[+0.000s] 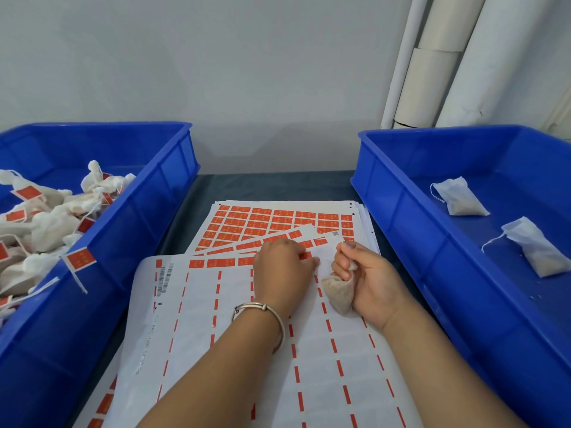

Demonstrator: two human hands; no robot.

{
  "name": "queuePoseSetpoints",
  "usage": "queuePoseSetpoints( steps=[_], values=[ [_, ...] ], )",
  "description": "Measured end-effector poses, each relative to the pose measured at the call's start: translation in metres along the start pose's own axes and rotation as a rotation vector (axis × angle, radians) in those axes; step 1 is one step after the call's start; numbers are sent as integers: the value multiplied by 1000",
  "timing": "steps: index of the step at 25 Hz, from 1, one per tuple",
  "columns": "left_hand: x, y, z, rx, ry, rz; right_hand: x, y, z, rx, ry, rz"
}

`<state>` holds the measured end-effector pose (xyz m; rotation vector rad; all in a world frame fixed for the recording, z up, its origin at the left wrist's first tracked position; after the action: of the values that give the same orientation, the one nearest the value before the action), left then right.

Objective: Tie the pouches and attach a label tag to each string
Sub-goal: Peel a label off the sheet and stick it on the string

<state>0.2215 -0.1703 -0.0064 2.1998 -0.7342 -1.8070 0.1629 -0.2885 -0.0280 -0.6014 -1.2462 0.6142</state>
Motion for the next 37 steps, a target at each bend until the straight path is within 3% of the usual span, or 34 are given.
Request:
queuePoseSetpoints(
  steps=[9,13,15,20,26,37],
  values=[
    [3,8,-2,55,-42,-181,-1,1,0,6,19,19],
    [3,7,-1,69,-61,-137,-2,1,1,9,34,10],
    [7,4,3,67,-123,-45,-1,1,1,5,33,-2],
    [22,0,1,128,-280,-174,-2,1,2,3,36,3],
    [16,6,4,192,-177,-167,-1,2,0,-6,24,40],
    [6,-13,0,-79,-44,317,2,3,-4,-10,-12,32]
  ],
)
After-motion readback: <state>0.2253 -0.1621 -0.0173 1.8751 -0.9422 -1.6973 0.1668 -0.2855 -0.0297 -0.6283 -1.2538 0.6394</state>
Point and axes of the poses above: each hand's wrist, its own z-axis away from the middle knuckle, its own x-axis out of the palm, y = z × x, the point moved 8 cm from there along -z, towards the middle knuckle, and after that the axes turned 4 degrees about -z, right-handed, at the moved point
